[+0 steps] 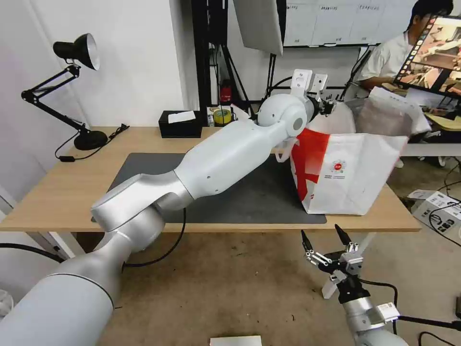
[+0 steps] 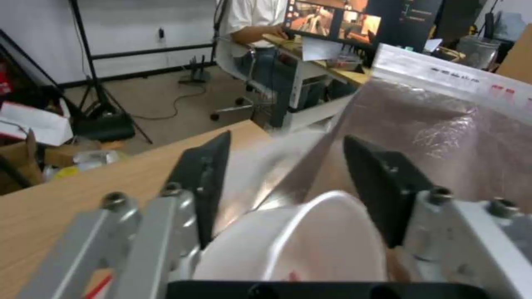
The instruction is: Pick up the trash from the table and place it into the takeout bag.
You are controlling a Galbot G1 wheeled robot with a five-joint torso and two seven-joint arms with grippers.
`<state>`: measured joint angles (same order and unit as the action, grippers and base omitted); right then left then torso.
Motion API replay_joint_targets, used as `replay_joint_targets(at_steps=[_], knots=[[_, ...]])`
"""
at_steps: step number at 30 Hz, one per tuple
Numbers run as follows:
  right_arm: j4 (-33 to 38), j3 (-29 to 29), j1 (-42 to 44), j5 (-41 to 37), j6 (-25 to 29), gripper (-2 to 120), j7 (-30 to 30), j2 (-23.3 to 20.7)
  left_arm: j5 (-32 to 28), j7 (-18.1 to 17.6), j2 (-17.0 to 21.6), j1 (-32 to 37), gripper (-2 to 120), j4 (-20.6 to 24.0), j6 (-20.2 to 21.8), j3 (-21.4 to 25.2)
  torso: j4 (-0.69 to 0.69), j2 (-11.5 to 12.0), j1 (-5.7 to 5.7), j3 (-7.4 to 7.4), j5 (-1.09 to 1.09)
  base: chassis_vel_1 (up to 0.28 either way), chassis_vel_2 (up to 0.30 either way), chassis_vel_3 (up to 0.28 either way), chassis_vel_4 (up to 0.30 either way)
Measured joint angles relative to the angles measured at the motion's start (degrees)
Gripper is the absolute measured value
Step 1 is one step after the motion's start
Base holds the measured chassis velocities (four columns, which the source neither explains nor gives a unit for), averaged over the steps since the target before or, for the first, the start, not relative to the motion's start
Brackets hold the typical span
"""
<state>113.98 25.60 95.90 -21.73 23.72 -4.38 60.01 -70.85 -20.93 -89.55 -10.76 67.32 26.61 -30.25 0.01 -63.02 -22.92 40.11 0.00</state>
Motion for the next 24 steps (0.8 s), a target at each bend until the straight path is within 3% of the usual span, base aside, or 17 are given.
replay_joint_targets(at_steps=[8,16,19,24], knots=[[0.00,0.00,0.00,0.00,0.00,100,0.00,0.00,-0.31,-0.03,2.04,0.59,95,2.02,-0.52,0.00,-0.02,0.00,0.00,0.00,0.00,0.000,0.000,0.000,0.000],[0.00,0.00,0.00,0.00,0.00,100,0.00,0.00,2.68,0.49,10.69,4.82,100,10.03,-9.44,-0.67,0.02,0.00,0.00,0.00,-0.02,0.000,0.000,0.000,0.000],[0.00,0.00,0.00,0.00,0.00,100,0.00,0.00,8.46,2.02,15.36,8.38,100,14.18,-17.63,-1.15,-0.01,0.00,0.00,0.00,-0.01,0.000,0.000,0.000,0.000],[0.00,0.00,-0.01,0.00,0.00,100,-0.01,0.00,16.20,2.49,20.71,14.62,100,20.01,-23.45,1.02,-0.01,0.00,0.00,0.00,-0.02,0.000,0.000,0.000,0.000]])
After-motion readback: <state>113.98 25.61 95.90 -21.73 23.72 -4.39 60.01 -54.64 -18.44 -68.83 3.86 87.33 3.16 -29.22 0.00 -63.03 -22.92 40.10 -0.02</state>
